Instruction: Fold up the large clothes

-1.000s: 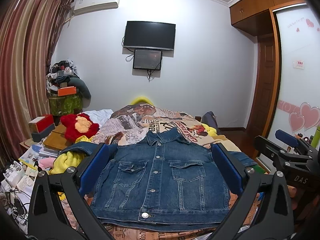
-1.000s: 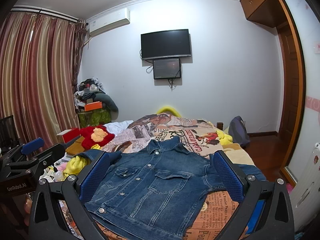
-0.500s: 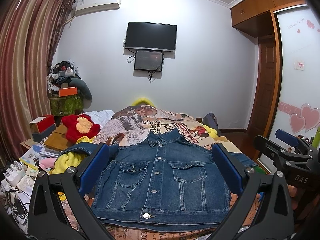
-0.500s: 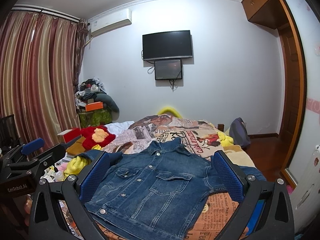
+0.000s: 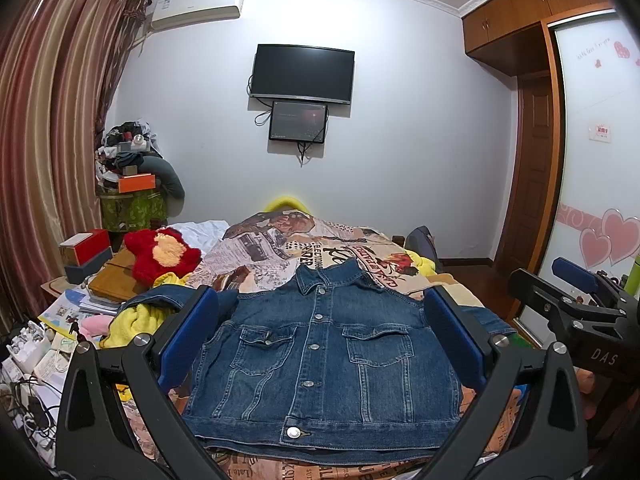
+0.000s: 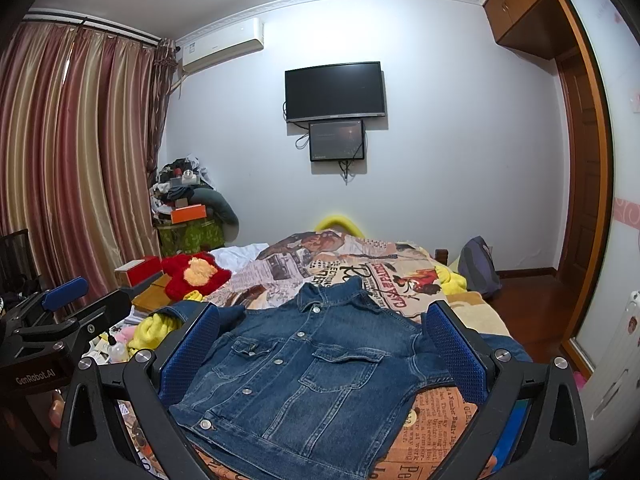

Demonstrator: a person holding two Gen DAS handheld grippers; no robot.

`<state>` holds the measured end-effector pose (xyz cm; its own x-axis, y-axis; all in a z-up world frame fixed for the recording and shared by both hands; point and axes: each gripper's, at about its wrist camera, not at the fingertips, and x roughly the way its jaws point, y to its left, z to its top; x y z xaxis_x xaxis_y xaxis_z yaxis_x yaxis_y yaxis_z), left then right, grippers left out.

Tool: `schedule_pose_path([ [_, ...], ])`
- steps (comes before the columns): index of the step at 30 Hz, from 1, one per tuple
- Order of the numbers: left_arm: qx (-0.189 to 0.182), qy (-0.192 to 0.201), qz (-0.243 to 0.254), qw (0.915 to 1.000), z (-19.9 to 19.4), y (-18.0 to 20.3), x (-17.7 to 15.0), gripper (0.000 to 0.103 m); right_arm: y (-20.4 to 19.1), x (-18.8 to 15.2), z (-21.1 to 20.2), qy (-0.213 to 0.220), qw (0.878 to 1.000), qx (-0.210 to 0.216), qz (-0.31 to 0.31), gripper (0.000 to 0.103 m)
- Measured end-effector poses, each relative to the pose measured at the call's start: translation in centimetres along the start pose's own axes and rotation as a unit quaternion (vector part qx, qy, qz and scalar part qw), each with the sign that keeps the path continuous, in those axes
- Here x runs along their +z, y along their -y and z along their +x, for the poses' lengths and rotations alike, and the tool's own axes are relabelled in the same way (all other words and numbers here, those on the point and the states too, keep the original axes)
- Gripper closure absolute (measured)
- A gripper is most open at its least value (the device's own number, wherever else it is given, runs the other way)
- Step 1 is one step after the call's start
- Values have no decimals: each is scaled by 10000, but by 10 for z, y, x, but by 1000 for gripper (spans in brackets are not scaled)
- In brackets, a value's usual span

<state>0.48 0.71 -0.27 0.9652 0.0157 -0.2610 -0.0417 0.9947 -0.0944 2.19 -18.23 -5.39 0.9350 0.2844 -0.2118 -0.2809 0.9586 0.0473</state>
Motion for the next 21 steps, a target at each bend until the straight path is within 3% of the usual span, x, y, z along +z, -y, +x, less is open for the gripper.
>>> schedule_pose_path([
  [21,18,-23,-84,10000,2,-2,2,0,-10,-7,13,-53,10000,-13,3,0],
])
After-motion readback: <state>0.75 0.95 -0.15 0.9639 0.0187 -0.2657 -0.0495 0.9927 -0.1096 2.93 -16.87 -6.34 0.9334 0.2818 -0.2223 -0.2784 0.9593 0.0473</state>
